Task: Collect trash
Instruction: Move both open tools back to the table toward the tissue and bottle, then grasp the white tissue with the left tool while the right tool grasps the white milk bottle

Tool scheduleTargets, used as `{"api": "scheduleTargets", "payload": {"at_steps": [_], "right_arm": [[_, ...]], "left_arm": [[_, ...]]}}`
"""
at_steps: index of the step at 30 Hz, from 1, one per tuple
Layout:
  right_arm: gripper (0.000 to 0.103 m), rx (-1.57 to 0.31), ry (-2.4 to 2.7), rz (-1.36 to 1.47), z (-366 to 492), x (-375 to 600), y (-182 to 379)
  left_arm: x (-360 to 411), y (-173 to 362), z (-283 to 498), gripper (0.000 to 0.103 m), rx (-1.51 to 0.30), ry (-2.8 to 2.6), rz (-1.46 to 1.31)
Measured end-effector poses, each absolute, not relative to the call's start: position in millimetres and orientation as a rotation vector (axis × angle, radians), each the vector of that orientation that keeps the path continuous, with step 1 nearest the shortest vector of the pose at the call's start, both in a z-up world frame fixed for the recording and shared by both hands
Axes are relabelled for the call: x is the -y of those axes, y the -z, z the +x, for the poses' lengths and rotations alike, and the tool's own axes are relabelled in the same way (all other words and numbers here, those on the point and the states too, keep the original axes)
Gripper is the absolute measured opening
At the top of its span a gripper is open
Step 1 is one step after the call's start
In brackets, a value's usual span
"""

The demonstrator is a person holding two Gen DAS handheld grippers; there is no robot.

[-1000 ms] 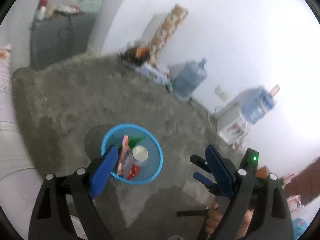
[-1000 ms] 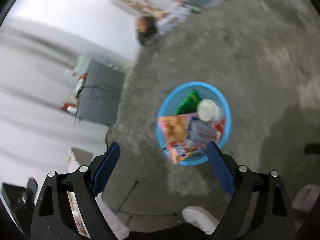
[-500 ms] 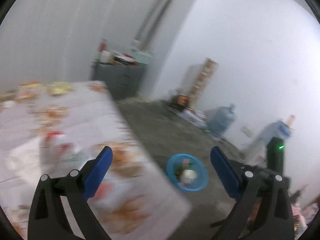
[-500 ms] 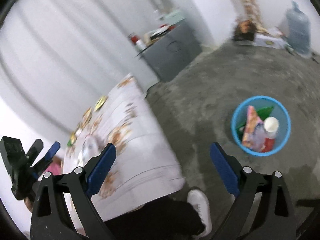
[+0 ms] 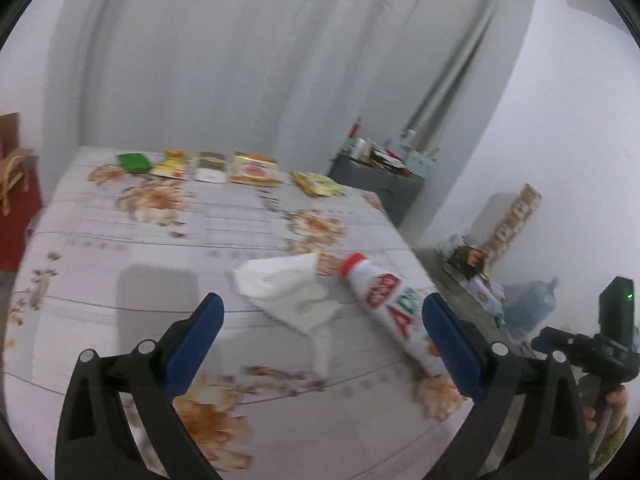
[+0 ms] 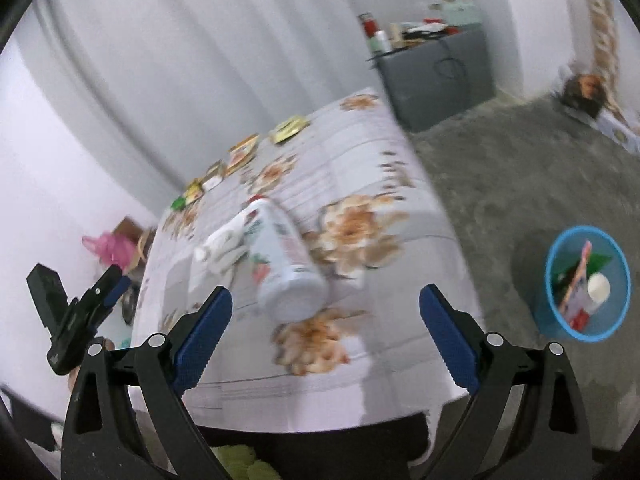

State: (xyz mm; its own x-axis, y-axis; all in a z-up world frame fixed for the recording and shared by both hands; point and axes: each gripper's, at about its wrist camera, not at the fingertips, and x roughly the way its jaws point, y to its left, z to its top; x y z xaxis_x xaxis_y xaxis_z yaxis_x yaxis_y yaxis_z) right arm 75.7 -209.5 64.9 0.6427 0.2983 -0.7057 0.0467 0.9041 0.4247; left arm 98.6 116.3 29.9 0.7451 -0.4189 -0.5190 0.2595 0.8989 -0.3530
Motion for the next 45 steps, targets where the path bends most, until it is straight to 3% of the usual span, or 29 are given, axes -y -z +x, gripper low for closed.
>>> {"api": "scheduleTargets", "payload": {"at_steps": [11, 20, 32, 38, 40, 45], "right_arm": [[0.090, -0.932, -0.234, 0.356, 104, 152, -58], [0.090, -0.941, -0.274, 0.269, 137, 136, -62], [0.088, -1.087, -0.334, 0.164, 219, 114, -25], [0.069, -1.160, -0.340, 0.192, 228, 114, -3], [0.056, -1.166, -0.342, 0.235, 225, 120, 0], [0.055, -1.158, -0.345, 0.307, 214, 133, 1]], "left_arm": [[-136, 2, 105, 0.097, -0.693, 0.337, -0.246], [-100, 8, 174, 0.097, -0.820, 0.339, 0.002], [-57, 46, 228, 0.097, -0.914, 0.368, 0.091], [-52, 65, 243, 0.079, -0.955, 0.328, 0.103], [-50, 65, 243, 0.069, -0.941, 0.311, 0.130], [-47, 64, 237, 0.043, -0.926, 0.322, 0.159]]}}
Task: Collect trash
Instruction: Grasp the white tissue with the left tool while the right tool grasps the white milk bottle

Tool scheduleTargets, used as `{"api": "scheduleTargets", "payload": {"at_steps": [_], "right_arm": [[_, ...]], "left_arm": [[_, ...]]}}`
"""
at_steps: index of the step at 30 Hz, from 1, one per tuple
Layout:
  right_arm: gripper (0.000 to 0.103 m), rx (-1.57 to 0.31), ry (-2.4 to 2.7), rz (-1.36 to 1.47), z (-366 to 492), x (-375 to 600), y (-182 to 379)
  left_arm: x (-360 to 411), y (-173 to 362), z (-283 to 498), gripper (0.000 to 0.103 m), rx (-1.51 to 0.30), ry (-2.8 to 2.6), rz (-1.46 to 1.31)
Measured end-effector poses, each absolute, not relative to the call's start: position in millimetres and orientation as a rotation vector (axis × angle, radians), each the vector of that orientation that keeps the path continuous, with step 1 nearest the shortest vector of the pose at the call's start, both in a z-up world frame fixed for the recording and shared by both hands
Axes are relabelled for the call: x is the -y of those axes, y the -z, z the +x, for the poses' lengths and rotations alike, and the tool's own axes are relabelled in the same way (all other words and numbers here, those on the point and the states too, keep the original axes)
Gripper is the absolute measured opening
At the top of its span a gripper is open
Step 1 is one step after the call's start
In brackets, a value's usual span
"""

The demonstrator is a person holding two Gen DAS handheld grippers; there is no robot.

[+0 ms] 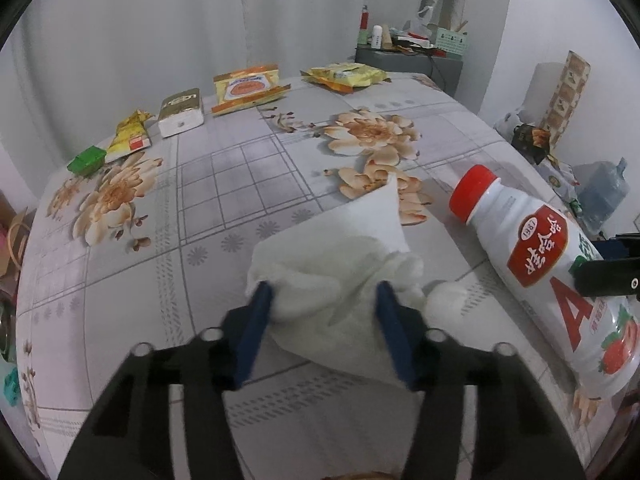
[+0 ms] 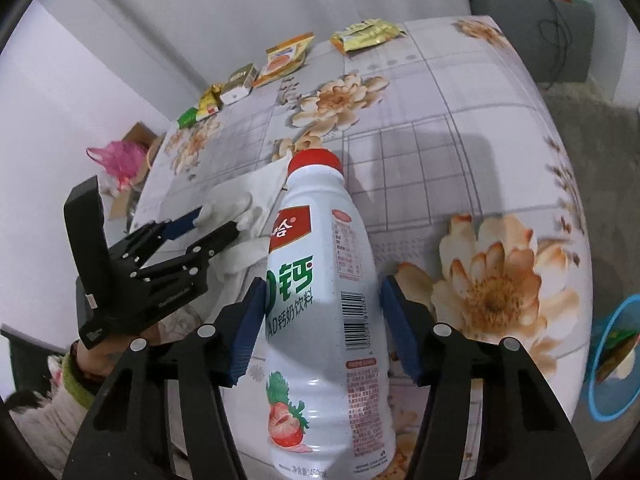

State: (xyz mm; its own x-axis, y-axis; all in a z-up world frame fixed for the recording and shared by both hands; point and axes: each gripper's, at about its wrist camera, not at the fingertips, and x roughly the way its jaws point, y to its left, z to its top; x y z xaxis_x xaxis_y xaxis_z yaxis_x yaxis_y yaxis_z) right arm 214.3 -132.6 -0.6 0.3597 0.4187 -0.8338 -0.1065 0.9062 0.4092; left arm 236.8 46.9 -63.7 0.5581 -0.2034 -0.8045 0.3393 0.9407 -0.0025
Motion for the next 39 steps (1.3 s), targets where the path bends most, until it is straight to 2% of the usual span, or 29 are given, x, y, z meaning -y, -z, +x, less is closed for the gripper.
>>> {"api": "scheduleTargets", "payload": {"at_steps": [4, 6, 17, 20, 22, 23, 25, 27, 39], "right_arm": [[0.055, -1.149, -0.323, 0.337, 199, 140, 0], [0.055, -1.145, -0.314, 0.352, 187, 145, -1], [0.055, -1.128, -0.241, 0.406, 113, 167, -4], [0.055, -1.139, -0.246, 0.397, 110, 166, -4], [0.057, -1.147, -0.253, 0.393, 114, 165, -6], [0.058, -1.149, -0.257, 0.395, 116, 165, -6], [0.064, -1.149, -0.258, 0.385, 120, 163, -8], [0.069, -1.143, -0.257, 0.360, 124, 160, -10], [0.072, -1.226, -0.263, 0.291, 145, 146, 10]], "left_arm": [[-45, 62, 227, 0.025, -0.919, 0.334, 0.162], [-47, 62, 216, 0.022, -0.923, 0.355, 0.141], [-71, 62, 124, 0.019, -0.993, 0.470, -0.022], [-77, 59, 113, 0.028, -1.011, 0.456, -0.050], [-79, 54, 111, 0.044, -0.999, 0.441, -0.063], [-80, 51, 111, 0.049, -0.988, 0.439, -0.067], [-77, 46, 111, 0.062, -0.962, 0.433, -0.051], [-71, 45, 110, 0.069, -0.947, 0.429, -0.007], [-45, 65, 111, 0.072, -0.939, 0.348, 0.194]]}}
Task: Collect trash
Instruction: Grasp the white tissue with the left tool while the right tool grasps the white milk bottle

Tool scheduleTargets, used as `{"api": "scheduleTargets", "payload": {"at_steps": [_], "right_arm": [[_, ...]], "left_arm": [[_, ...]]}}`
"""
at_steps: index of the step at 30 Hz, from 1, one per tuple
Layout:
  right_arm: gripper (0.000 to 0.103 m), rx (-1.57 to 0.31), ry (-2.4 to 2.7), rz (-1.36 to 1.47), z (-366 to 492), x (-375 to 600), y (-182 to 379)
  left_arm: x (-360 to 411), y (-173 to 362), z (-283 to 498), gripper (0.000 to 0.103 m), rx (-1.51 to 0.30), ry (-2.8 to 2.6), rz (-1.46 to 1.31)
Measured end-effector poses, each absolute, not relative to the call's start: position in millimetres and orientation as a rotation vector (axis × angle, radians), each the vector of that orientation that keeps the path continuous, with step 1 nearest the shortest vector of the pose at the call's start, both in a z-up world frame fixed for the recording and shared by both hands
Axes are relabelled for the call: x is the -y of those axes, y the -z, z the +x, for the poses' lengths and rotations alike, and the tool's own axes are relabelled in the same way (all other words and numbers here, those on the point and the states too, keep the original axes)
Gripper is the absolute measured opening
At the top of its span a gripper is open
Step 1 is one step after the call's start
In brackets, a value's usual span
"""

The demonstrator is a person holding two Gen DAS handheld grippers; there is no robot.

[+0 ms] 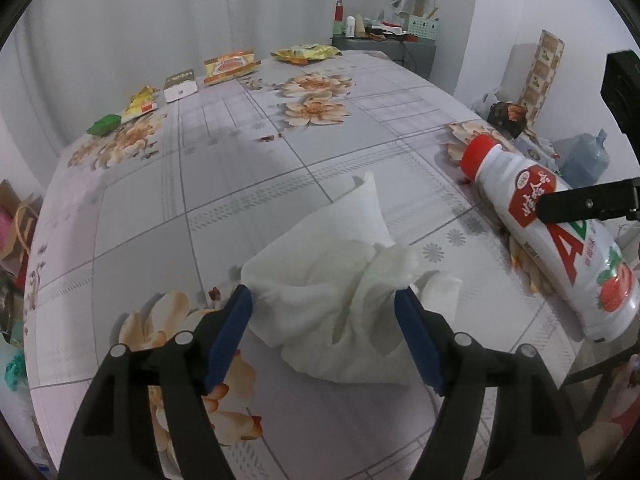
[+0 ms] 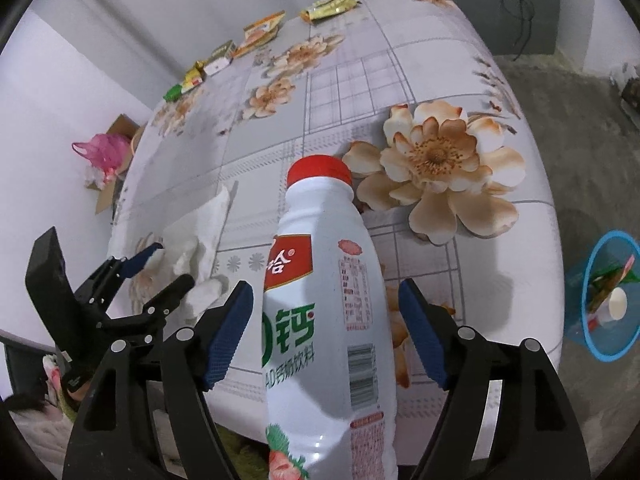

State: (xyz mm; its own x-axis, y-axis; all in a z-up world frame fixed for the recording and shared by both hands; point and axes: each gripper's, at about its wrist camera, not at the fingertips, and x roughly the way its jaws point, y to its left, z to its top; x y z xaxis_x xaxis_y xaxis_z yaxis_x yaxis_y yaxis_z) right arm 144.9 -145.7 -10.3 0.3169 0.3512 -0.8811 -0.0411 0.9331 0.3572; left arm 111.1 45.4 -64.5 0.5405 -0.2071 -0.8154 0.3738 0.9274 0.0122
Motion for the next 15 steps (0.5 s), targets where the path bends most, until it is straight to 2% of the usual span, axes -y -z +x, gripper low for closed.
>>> {"api": "scheduleTargets", "payload": {"at_steps": [5, 8, 15], "right_arm": [[0.072, -1.234, -0.260, 0.293, 146.2, 145.5, 13.3], [0.071, -1.238, -0.258, 0.292, 145.8, 146.2, 13.7], [0.062, -1.241, -0.258, 0.291, 144.6, 147.2, 13.9]], "left_arm": [[-40.3, 66.7, 110.9, 0.069, -0.920, 0.329, 0.224], [-39.3, 65.9, 111.5, 0.060, -0.911, 0.326, 0.225], [-40.1, 63.6, 113.0, 0.041, -0.908, 0.313, 0.219]]}}
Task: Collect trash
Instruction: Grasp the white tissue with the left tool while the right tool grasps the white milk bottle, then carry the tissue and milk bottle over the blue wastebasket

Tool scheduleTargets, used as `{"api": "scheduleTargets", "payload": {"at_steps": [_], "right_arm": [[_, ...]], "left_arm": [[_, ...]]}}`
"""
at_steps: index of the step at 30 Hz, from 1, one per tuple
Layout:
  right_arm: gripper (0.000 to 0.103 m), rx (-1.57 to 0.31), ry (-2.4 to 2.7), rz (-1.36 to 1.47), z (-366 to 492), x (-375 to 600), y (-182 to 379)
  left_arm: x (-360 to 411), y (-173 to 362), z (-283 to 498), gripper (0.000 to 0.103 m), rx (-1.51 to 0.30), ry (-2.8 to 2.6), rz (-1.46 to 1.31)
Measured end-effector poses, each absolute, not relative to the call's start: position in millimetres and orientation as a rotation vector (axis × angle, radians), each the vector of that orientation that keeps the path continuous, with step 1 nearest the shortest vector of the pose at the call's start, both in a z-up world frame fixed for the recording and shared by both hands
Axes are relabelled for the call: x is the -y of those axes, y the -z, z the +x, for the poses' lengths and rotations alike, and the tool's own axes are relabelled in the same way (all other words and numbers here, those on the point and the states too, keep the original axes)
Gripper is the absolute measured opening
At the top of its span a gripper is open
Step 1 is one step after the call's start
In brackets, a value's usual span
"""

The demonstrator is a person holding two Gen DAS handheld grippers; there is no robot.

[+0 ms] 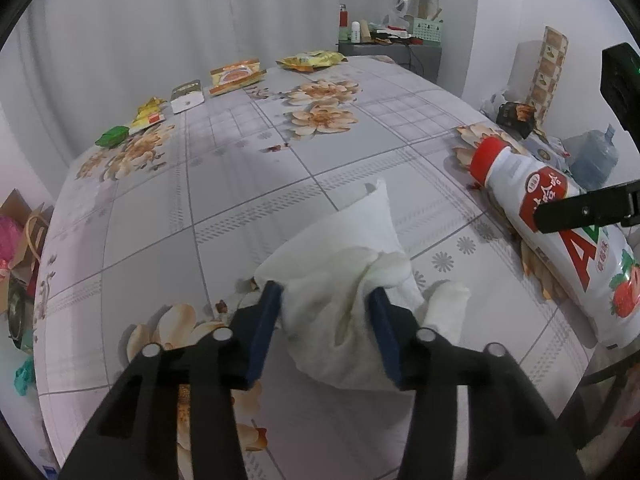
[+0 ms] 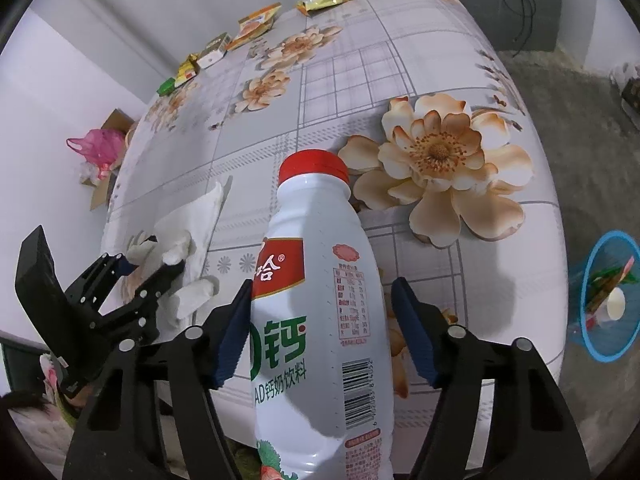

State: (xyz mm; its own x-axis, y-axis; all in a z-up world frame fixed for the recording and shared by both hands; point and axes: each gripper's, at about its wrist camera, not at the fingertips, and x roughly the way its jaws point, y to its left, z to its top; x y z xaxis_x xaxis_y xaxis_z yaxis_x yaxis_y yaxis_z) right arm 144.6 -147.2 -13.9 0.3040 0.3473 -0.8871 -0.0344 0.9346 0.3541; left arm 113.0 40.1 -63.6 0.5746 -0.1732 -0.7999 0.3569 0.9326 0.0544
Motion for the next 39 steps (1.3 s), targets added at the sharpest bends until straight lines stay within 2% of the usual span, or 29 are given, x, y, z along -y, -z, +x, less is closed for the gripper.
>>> {"api": "scheduleTargets", "payload": {"at_steps": [3, 15, 39], "right_arm": [[0.057, -1.238, -0.264, 0.302, 144, 148, 13], [0.056, -1.224, -0.256, 0.349, 143, 154, 13], [0.056, -1.169, -0.273, 0.382, 136, 160, -2]], "left_arm": [[-40, 63, 113, 0.034, -0.908, 0.319, 0.217], [-39, 61, 111, 0.019, -0.900, 0.340, 0.214], [-38, 36, 101, 0.015, -0.836, 0.346, 0.195]]}}
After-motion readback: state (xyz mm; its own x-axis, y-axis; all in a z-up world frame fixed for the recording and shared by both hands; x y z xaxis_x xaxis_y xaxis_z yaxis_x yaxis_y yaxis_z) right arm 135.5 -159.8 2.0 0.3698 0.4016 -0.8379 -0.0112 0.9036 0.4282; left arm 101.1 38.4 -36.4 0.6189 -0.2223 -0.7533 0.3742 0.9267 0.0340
